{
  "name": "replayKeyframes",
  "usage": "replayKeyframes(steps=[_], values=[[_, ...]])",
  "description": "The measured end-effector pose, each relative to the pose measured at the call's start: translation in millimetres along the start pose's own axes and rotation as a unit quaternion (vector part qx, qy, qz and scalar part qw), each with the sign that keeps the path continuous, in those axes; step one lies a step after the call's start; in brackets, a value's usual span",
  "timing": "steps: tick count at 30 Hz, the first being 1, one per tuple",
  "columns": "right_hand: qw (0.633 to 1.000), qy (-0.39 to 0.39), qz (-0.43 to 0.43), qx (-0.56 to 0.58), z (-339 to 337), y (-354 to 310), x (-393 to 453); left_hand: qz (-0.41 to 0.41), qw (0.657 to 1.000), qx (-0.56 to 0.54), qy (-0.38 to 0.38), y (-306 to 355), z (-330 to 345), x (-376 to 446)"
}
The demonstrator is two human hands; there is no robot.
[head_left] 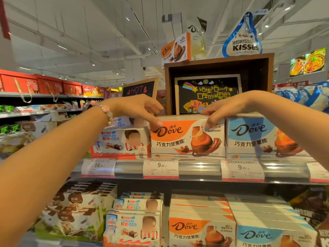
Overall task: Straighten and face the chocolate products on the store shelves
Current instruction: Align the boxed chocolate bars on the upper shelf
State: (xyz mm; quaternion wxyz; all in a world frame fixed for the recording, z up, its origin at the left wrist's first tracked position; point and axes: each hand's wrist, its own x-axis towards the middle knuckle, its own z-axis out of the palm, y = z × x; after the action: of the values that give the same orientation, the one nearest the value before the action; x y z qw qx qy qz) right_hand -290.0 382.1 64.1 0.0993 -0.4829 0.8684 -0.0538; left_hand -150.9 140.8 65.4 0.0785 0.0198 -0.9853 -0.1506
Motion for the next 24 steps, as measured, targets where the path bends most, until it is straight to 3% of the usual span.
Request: replayKeyframes(steps=[3,8,11,16,19,24], values=[[0.999,0.052,-0.002,-0.015,-1,-19,2,0.007,0.998,-0.015,0.057,-15,-5,-22],[0.964,0.204,-0.158,0.066,18,-78,22,0.034,0.990,-0.066,0.116,-63,-18,-57],[0.945,0.241,-0.213,0.055,30,-123,44,0.049,0.986,-0.082,0.134,-95,-25,-73],[0.937,0.300,-0.177,-0.035,41,-161,81,0.081,0.991,-0.058,0.089,-125,-26,-87],[0.926,0.348,-0.145,-0.004,46,-163,86,0.091,0.991,-0.063,0.079,-136,-26,-87],[0.934,0.335,-0.123,0.027,49,-165,85,0.113,0.990,-0.013,0.077,-148,-26,-85]])
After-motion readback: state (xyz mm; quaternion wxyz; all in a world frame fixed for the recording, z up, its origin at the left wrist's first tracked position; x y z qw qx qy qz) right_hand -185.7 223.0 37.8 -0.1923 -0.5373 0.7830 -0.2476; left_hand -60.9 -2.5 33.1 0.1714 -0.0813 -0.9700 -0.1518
